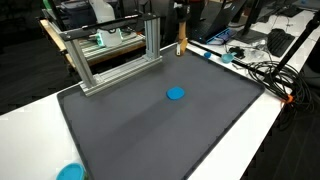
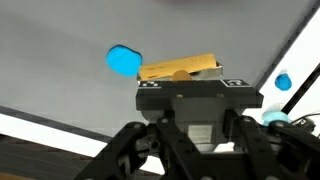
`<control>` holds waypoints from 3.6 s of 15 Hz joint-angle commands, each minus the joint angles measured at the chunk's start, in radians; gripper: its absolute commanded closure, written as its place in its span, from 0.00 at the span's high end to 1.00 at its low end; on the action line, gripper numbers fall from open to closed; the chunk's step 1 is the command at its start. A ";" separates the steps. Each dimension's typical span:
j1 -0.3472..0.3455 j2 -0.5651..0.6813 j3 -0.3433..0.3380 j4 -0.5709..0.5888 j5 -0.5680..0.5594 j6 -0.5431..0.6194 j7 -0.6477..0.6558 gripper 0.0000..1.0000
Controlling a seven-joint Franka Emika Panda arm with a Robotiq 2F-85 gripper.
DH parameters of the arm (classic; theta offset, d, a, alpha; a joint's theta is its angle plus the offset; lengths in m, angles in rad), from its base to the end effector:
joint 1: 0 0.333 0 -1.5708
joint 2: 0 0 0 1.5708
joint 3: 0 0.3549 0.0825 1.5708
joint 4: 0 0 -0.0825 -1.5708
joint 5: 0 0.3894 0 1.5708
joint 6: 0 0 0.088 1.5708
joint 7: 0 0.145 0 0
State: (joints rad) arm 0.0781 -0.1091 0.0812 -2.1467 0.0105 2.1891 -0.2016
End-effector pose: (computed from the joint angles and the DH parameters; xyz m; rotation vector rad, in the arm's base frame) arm 0.5301 0.0868 0.4629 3.0802 0.5536 0.2369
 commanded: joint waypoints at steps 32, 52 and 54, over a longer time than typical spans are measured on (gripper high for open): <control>-0.110 -0.457 -0.046 -0.311 -0.033 -0.333 0.340 0.22; -0.061 -0.563 -0.120 -0.395 -0.003 -0.216 0.030 1.00; -0.066 -0.497 -0.115 -0.372 -0.015 -0.228 0.048 1.00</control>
